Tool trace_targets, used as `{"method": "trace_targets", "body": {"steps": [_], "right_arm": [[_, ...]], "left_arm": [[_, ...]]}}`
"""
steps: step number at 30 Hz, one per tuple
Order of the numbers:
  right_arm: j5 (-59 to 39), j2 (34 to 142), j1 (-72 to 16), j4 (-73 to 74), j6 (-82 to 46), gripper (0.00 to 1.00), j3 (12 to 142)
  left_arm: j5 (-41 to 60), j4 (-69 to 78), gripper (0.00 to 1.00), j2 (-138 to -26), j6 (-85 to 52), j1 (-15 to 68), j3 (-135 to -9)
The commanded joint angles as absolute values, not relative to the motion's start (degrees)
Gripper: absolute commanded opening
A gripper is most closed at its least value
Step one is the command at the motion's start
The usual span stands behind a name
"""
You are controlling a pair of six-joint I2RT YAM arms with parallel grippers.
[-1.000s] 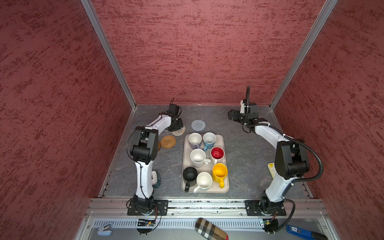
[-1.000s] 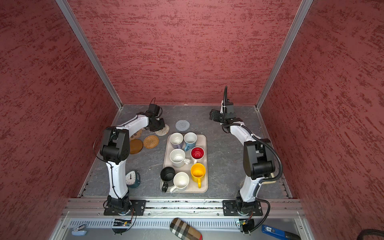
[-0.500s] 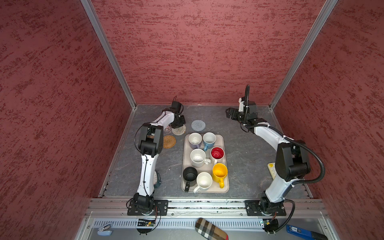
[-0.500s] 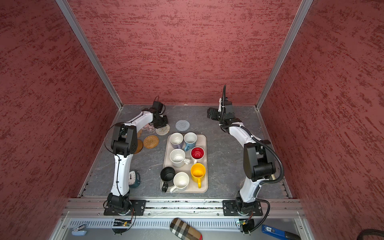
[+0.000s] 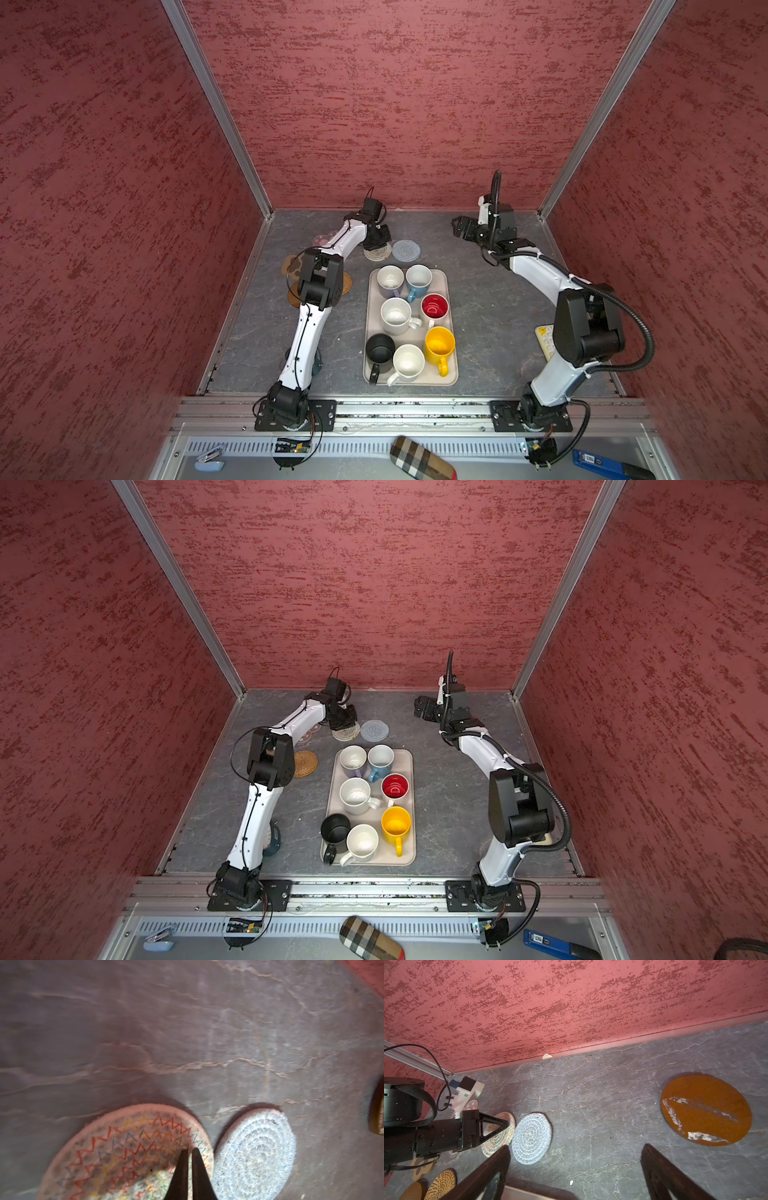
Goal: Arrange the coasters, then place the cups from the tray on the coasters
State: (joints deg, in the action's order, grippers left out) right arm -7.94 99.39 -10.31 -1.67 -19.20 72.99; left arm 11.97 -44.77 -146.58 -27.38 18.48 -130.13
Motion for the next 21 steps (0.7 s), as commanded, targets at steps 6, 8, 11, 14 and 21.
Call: {"method": "trace_targets", "body": {"steps": [6,8,11,14,21], "right_arm": [[-8.9,97.8,-10.6,-1.0,-20.0,0.98,73.2],[-9.3,98.1,-10.6,-1.3,-19.8,0.98,73.5],[-10.5,99.3,-10.6,-3.5,-19.0,0.98,75.3],[-11.4,101.1,-10.8,-6.4,-18.2,0.97,78.4],[-12.9,109.4,-12.8,-19.0,-13.8,0.90,91.2]], "left_arm": [[16.3,-45.3,0.09,-151.5,-30.6,20.3,-136.8],[17.3,-45.4,0.09,-152.3,-30.8,20.7,-138.7],[18.1,-46.2,0.12,-152.3,-31.1,20.4,-141.1],[18.7,-45.4,0.25,-149.5,-31.1,19.5,-141.4],[18.2,-46.3,0.55,-140.0,-28.7,16.7,-143.2]]}}
